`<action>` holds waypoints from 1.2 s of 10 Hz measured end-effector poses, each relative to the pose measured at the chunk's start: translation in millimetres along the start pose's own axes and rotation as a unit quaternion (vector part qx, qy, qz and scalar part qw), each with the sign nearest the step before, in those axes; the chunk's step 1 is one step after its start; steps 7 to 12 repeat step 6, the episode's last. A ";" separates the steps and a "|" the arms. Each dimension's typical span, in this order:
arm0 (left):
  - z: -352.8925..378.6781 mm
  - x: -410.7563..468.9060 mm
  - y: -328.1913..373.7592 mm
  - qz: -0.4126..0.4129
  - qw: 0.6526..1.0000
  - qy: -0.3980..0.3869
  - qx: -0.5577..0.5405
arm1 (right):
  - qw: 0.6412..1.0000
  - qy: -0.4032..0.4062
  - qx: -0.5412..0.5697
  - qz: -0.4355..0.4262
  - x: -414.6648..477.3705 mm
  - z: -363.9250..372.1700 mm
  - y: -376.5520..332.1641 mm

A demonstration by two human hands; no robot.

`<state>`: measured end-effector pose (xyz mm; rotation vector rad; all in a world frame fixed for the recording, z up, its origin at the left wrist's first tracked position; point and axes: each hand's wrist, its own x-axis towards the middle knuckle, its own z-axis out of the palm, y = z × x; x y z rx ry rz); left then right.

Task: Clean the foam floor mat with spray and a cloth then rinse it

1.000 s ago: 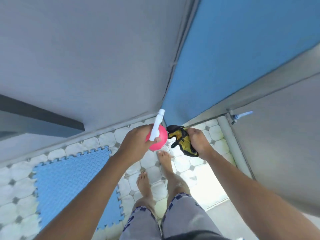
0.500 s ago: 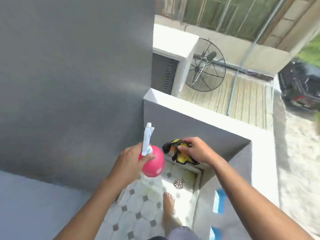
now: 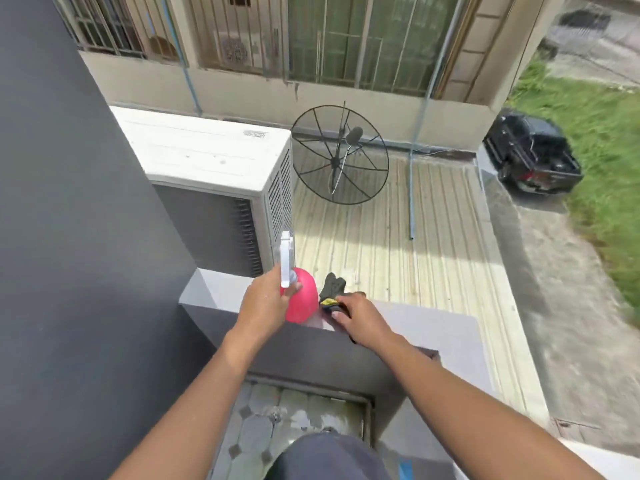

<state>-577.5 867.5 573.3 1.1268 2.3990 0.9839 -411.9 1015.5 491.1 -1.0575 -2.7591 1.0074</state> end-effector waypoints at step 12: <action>-19.8 62.1 6.7 -0.041 0.982 -0.167 0.071 | 0.996 -0.013 -0.080 0.032 71.2 -65.9 -7.8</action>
